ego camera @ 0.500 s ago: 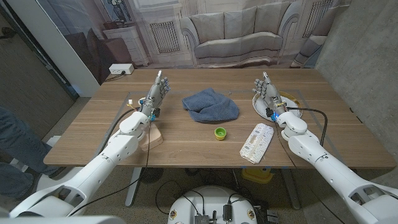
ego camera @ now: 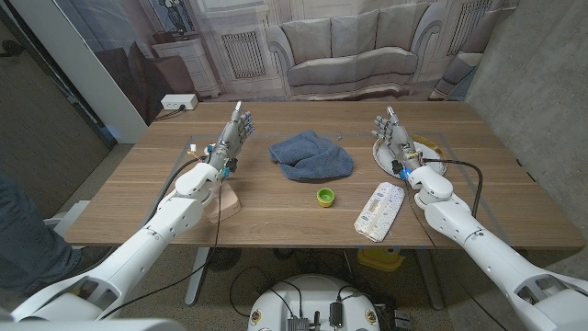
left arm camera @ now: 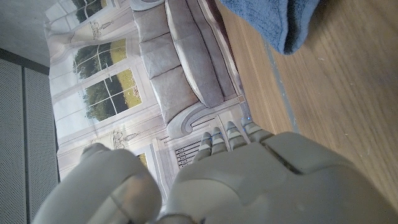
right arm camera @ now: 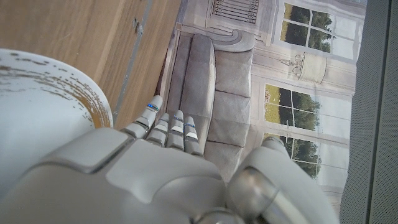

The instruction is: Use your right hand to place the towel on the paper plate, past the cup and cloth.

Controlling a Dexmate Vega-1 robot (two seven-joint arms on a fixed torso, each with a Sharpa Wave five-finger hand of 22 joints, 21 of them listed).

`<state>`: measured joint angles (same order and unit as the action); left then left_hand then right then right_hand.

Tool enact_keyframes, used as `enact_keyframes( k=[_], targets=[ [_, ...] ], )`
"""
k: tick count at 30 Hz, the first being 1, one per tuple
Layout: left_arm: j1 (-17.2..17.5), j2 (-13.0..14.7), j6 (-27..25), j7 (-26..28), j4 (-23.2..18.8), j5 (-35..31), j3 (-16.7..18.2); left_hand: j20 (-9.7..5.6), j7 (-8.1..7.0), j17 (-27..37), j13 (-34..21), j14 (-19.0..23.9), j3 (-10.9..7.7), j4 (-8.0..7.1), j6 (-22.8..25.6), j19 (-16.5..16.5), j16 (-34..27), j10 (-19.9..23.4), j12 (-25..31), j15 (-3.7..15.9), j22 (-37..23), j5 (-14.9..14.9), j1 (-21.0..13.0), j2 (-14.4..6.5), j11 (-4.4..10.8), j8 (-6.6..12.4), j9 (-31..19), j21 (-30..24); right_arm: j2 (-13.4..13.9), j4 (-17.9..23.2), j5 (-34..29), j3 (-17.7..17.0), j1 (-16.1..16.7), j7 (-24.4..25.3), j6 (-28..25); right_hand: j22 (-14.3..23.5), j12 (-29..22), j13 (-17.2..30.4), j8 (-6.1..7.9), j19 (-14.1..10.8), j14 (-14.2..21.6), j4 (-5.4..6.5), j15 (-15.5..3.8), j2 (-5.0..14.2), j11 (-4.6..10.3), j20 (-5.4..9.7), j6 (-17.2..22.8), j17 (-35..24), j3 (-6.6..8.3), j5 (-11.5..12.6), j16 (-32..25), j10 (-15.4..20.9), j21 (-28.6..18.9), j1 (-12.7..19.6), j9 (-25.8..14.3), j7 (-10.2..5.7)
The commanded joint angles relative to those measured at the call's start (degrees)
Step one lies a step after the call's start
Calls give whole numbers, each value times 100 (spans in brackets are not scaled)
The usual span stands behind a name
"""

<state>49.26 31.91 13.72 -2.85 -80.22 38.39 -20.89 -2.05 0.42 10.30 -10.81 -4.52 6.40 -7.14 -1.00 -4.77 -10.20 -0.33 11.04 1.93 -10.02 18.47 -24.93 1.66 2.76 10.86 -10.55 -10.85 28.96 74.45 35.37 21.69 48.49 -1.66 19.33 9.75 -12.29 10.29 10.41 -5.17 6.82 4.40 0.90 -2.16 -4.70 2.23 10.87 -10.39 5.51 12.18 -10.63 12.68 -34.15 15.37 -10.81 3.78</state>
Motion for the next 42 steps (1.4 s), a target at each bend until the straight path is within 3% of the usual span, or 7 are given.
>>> enact_keyframes(
  k=[1, 19, 42],
  targets=[
    [16, 74, -43, 53, -190, -65, 7, -221, 4, 20, -22, 24, 31, -19, 69, -1, -51, 43, 44, -15, -26, 58, -10, -58, -9, 34, -21, -48, 77, 283, -174, 27, 81, 77, 129, 6, -38, 19, 50, -78, 46, -23, -6, 20, 11, 196, 13, -15, 52, 48, -42, 58, 34, 61, -6, -43],
    [186, 181, -83, 227, -508, -102, 70, -177, 25, 17, -19, 117, 25, 4, 171, 30, -79, 142, 86, -30, -27, 82, -67, -135, 0, 73, -21, -61, 43, 285, -362, 211, -154, -248, 320, 8, -43, 21, 68, -139, 108, -60, -3, 55, 16, 181, 43, -9, 72, 59, -60, 99, 71, 124, -5, -56],
    [426, 255, -13, 341, -647, -100, 157, -156, 39, 17, -18, 162, 33, 23, 207, 57, -83, 175, 95, -24, -27, 91, -108, -179, -38, 79, -22, -69, 134, 522, -943, 396, -162, -28, 407, 11, -37, 23, 79, -189, 146, -104, 13, 84, 1, 163, 62, -7, 88, 59, -64, 118, 129, 188, -4, -67]
  ],
)
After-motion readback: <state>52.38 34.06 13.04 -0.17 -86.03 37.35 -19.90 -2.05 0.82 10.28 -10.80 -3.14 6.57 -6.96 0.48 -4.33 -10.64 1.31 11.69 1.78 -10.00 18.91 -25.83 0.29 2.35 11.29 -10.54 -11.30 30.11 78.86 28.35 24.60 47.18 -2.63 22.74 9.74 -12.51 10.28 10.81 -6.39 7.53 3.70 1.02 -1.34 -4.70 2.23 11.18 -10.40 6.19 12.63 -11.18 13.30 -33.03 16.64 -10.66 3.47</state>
